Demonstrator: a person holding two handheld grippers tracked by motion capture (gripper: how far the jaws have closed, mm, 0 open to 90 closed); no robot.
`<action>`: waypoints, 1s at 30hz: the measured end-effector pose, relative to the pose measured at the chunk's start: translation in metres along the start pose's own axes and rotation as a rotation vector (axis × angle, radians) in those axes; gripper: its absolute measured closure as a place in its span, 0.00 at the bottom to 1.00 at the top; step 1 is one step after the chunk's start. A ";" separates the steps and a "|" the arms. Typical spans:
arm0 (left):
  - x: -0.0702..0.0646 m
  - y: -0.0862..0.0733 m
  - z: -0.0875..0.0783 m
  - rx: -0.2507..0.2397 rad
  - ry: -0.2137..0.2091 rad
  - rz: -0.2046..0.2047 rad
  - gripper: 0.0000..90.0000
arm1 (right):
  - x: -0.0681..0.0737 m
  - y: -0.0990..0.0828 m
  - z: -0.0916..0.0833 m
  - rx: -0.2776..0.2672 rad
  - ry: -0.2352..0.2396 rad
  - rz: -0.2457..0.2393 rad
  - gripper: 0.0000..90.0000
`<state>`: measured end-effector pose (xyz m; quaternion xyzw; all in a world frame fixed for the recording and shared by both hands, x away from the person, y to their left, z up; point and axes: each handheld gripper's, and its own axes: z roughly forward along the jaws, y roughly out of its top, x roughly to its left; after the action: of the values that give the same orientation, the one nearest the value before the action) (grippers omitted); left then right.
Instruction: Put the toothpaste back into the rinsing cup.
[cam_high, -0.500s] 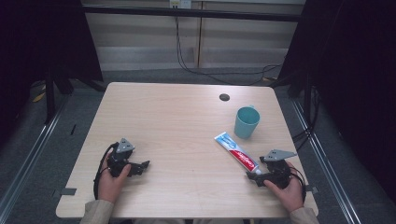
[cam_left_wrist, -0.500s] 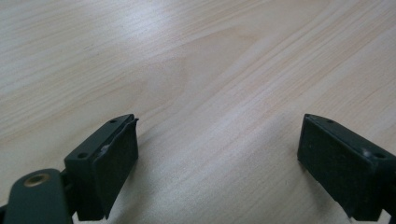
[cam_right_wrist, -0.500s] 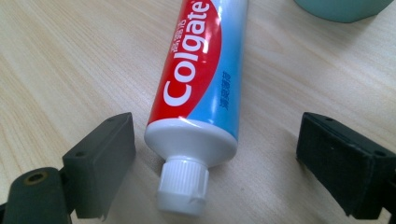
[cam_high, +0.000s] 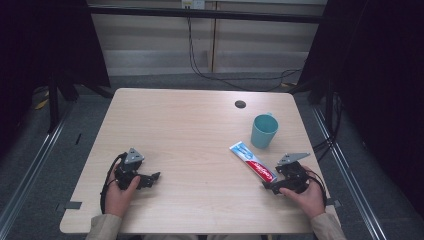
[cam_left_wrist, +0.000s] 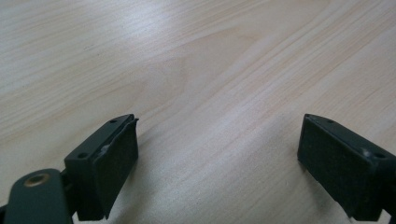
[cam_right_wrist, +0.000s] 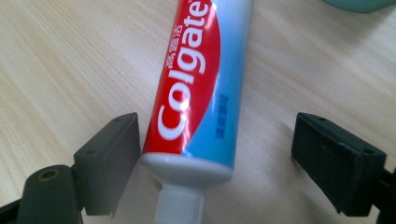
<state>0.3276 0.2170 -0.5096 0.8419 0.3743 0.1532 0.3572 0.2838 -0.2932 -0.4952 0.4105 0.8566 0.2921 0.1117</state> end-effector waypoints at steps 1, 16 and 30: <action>0.000 0.000 0.000 0.000 0.001 0.000 0.13 | 0.000 0.004 0.000 0.009 0.005 0.001 0.17; 0.000 0.000 0.000 0.000 0.001 0.000 0.13 | 0.000 0.057 0.011 0.150 0.015 -0.050 0.18; 0.000 0.000 0.000 0.000 0.000 0.000 0.13 | 0.009 0.087 0.030 0.227 0.029 -0.106 0.20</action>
<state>0.3276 0.2170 -0.5095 0.8420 0.3742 0.1529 0.3571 0.3466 -0.2311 -0.4669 0.3703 0.9062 0.1927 0.0675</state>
